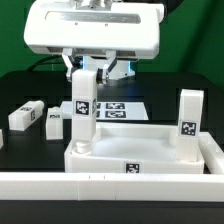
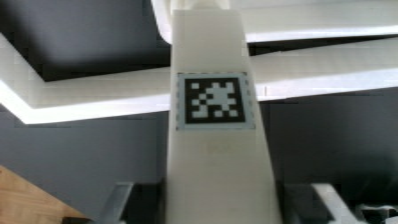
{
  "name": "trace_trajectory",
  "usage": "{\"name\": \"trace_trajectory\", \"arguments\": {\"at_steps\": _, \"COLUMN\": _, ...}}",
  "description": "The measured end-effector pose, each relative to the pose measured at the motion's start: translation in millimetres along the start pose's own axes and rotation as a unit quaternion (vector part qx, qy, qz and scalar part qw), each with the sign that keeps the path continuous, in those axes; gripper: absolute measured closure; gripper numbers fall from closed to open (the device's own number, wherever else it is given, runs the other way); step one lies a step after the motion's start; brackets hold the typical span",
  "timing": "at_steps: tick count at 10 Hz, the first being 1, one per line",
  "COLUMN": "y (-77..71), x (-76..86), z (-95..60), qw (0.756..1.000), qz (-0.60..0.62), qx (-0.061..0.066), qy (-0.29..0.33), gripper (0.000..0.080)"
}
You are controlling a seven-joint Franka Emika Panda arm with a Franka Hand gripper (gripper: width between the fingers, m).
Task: Assemble desk
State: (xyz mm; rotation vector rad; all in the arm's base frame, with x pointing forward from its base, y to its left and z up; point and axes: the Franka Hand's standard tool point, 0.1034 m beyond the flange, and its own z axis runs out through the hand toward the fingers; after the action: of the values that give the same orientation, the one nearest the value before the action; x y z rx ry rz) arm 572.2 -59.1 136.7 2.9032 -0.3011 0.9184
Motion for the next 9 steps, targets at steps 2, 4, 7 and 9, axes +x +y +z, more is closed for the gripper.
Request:
{"name": "trace_trajectory", "arguments": {"at_steps": 2, "y": 0.3, "x": -2.1, "z": 1.9, "qw": 1.000, "qz": 0.000, "qx": -0.001, "qy": -0.002, "gripper": 0.0509}}
{"name": "trace_trajectory", "arguments": {"at_steps": 4, "y": 3.3, "x": -4.7, "z": 4.4, "qw": 1.000, "qz": 0.000, "qx": -0.003, "qy": -0.004, "gripper": 0.0509}}
{"name": "trace_trajectory", "arguments": {"at_steps": 7, "y": 6.7, "x": -12.0, "z": 11.0, "qw": 1.000, "qz": -0.001, "qx": -0.008, "qy": -0.006, "gripper": 0.0509}}
{"name": "trace_trajectory", "arguments": {"at_steps": 9, "y": 6.1, "x": -11.8, "z": 11.6, "qw": 1.000, "qz": -0.003, "qx": -0.009, "qy": -0.002, "gripper": 0.0509}}
